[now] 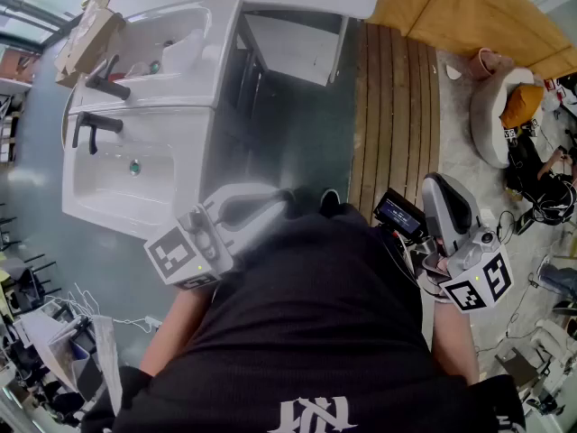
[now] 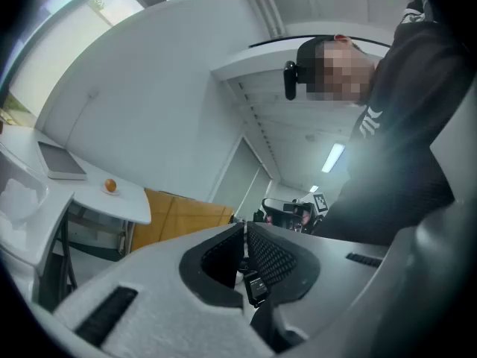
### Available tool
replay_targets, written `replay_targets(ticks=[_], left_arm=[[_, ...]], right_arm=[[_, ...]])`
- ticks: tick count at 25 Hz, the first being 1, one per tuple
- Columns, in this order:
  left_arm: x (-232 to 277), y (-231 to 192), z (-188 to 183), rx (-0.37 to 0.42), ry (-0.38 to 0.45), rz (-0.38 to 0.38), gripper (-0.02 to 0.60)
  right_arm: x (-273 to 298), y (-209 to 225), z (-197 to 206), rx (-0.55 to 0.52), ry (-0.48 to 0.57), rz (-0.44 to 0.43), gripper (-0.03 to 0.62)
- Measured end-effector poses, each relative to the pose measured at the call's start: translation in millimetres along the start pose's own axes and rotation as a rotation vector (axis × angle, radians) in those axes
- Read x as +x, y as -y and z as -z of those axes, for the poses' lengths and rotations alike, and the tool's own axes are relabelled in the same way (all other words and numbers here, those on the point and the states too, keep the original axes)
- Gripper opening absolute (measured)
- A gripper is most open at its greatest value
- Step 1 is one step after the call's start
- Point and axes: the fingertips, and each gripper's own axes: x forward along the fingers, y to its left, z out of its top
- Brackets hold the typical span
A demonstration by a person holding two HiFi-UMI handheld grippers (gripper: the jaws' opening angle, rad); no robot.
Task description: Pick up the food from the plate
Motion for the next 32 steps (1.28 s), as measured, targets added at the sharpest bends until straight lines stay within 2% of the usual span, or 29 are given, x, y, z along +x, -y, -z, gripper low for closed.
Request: replay_targets(ticks=[8,14,20,27,32], left_arm=[[6,3,4,0.005,-0.024,0.015,0.011],[11,6,8,0.003,-0.032,0.005,0.011],[12,2,6,0.063,-0.072,-0.035,0.010],[29,7,-5,0.109,-0.073,-0.085,0.009],[47,7,-14,0.155,-0.083,-0.101,0.009]], right_arm=[[3,1,3,0.013,-0.012,-0.019,0.003],[0,-5,7,0.031,-0.009,-0.090,0.003],[0,-9,12,-0.014,-0.033,-0.122,0.003],[-19,14,5,-0.042,-0.025,-0.119,0.003],[-24,29,3,-0.039,-0.018,-0.167,0.005]])
